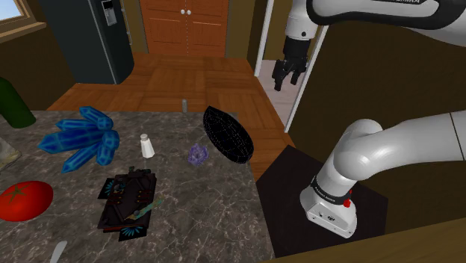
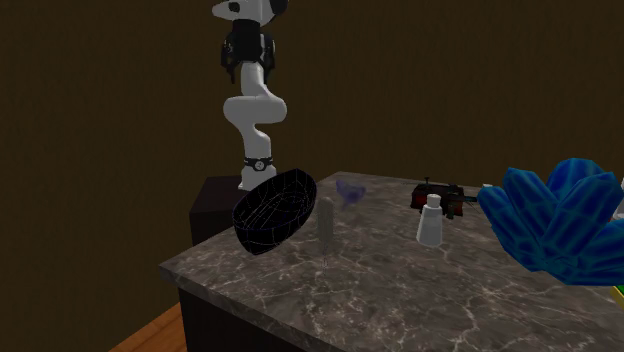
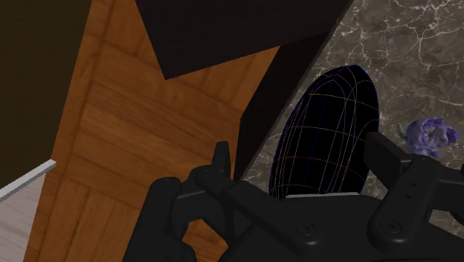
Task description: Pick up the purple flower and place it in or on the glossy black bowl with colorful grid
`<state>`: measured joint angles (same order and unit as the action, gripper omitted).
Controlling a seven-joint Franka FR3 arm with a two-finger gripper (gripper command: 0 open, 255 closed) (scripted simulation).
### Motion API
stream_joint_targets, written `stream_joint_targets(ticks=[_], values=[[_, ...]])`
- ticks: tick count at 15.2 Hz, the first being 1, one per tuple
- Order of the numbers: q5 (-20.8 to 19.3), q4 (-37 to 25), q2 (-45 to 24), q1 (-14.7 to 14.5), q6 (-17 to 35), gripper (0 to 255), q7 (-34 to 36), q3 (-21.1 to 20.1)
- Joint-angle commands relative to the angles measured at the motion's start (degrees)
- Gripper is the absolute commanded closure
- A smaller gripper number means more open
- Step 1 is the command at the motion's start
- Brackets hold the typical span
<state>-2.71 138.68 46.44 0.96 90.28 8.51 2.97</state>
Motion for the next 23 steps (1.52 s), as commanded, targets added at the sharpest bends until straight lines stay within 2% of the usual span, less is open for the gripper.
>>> stream_joint_targets(ticks=[1, 12, 17, 23], values=[[0.0, 0.0, 0.0, 0.0, 0.0, 0, 0.0, 0.0], [6.68, 7.39, -11.42, -4.56, 22.07, 0, 5.92, -5.89], [9.06, 7.48, -19.74, -6.57, 32.2, 0, 8.16, -8.64], [10.66, 4.8, -31.41, -8.49, 43.4, 0, 10.86, -11.89]])
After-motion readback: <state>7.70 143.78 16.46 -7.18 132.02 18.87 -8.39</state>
